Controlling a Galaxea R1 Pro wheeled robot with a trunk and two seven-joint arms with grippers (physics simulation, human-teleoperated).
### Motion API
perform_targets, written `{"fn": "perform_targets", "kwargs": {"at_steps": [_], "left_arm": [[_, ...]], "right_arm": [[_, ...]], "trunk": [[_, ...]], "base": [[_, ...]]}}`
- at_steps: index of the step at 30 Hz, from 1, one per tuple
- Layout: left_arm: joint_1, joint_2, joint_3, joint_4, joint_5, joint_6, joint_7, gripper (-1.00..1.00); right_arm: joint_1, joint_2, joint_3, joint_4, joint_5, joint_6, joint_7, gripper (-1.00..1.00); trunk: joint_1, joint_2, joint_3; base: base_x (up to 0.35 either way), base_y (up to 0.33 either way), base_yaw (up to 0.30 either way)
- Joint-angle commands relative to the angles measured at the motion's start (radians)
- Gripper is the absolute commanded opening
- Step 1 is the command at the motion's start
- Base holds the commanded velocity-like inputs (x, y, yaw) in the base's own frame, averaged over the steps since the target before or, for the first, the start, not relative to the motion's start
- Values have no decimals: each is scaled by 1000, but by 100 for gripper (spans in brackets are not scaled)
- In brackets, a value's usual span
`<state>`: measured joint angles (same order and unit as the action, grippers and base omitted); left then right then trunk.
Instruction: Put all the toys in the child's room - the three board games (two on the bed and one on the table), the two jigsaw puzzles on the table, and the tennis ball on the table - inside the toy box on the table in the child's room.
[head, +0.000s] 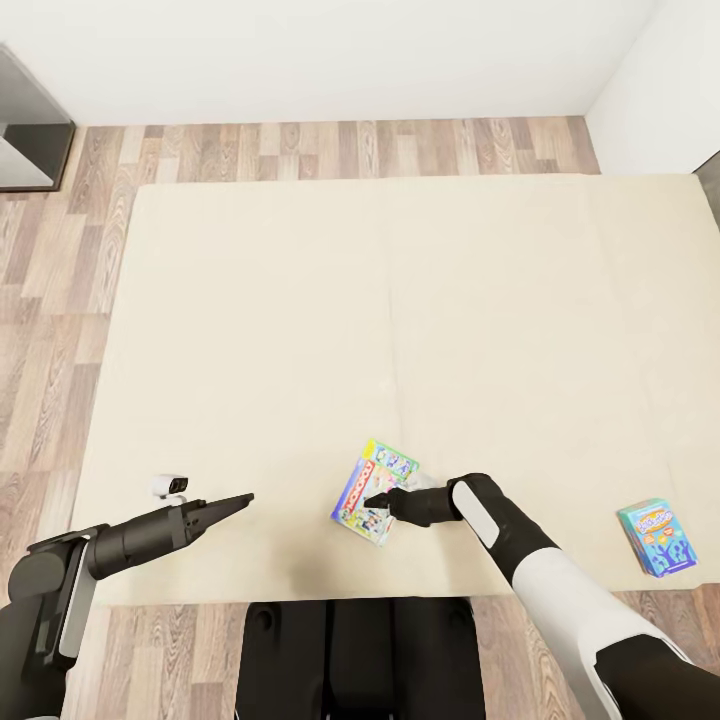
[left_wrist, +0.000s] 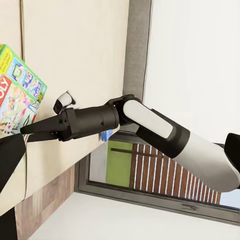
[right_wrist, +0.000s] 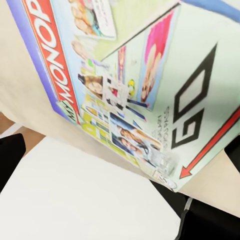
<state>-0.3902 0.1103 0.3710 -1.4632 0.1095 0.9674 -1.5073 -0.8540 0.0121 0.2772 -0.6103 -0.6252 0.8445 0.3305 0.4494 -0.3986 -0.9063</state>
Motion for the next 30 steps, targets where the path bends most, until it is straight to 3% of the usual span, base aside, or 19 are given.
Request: {"fn": "perform_targets", "kwargs": {"at_steps": [1,30], "left_arm": [[0,0,0,0,0,11,-4,100],[0,0,0,0,1,11,-4,100]], "right_arm": [[0,0,0,0,5,2,5,100],[0,0,0,0,7,2,5,100]], "trunk": [[1,-1,-1],[1,-1,-1]], "base": [[0,2,0],[-7,54,0]]}}
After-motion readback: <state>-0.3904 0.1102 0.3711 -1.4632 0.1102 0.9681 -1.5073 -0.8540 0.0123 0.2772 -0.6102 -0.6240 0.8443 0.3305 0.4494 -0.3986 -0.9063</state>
